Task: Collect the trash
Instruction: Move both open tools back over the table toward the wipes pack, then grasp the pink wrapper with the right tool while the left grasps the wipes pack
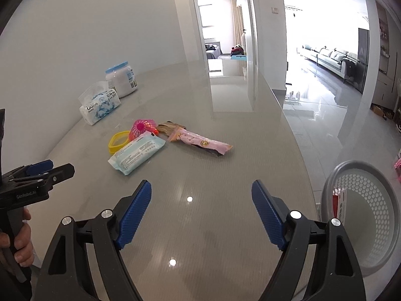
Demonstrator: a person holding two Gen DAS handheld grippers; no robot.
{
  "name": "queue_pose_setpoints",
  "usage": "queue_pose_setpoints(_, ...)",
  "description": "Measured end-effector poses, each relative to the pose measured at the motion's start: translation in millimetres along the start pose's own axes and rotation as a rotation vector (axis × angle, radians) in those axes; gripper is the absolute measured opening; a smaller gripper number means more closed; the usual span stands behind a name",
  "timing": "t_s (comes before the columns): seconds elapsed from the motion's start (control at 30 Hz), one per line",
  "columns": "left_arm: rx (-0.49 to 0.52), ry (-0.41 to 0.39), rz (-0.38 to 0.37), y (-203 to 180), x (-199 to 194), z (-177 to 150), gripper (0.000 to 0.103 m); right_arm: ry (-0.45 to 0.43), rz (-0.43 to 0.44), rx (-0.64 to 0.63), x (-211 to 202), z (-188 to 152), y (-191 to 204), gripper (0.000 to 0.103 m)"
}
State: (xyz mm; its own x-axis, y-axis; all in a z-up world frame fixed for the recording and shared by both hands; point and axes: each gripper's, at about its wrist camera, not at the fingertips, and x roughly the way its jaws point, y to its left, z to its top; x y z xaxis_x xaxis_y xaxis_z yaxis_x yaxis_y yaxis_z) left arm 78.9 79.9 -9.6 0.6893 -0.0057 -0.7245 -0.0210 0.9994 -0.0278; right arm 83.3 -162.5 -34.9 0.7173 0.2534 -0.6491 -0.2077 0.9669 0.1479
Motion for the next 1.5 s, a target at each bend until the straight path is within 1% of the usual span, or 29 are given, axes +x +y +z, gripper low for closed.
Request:
queue_pose_setpoints(0.17,-0.020,0.001,0.000,2.1,14.1,6.6,0.089,0.004,-0.017,-0.050,21.4,17.5,-0.7,0.079)
queue_pose_setpoints(0.37,-0.037,-0.008,0.018,1.7,37.7,15.3,0.089,0.020,-0.006,-0.122,54.5,39.2,-5.3,0.080)
queue_pose_setpoints(0.47,-0.050,0.010,0.015,1.3,50.4,16.9,0.089,0.053,-0.007,-0.182,78.0,46.4,-3.5,0.080)
queue_pose_setpoints(0.6,-0.052,0.025,0.017,0.0,63.0,17.6,0.089,0.096,0.028,-0.248,106.0,56.5,3.2,0.080)
queue_pose_setpoints(0.73,-0.057,0.045,0.022,0.9,73.5,17.7,0.089,0.139,0.032,-0.310,131.2,65.4,9.2,0.080)
queue_pose_setpoints(0.87,-0.061,0.057,0.022,2.8,80.1,17.3,0.089,0.197,0.070,-0.304,154.0,74.8,9.6,0.080)
queue_pose_setpoints(0.97,-0.060,0.064,0.020,2.4,83.2,17.1,0.089,0.231,0.058,-0.336,169.7,76.9,13.7,0.080)
queue_pose_setpoints(1.03,-0.057,0.067,0.021,2.1,84.4,16.6,0.089,0.238,0.047,-0.355,176.8,76.7,15.9,0.080)
queue_pose_setpoints(1.23,-0.054,0.071,0.014,-0.2,86.9,19.2,0.089,0.276,0.044,-0.361,196.9,78.2,16.0,0.079)
queue_pose_setpoints(1.37,-0.047,0.070,0.010,-1.7,88.8,21.1,0.089,0.293,0.067,-0.363,202.0,77.8,16.7,0.063)
queue_pose_setpoints(1.4,-0.044,0.071,0.010,-2.1,89.9,21.3,0.089,0.297,0.070,-0.363,201.8,77.4,17.2,0.061)
queue_pose_setpoints(1.47,-0.042,0.075,0.008,-2.8,92.5,21.9,0.089,0.300,0.090,-0.365,200.7,76.9,18.3,0.048)
queue_pose_setpoints(1.5,-0.042,0.079,0.003,-3.4,94.2,21.9,0.089,0.301,0.101,-0.366,199.6,75.9,19.2,0.045)
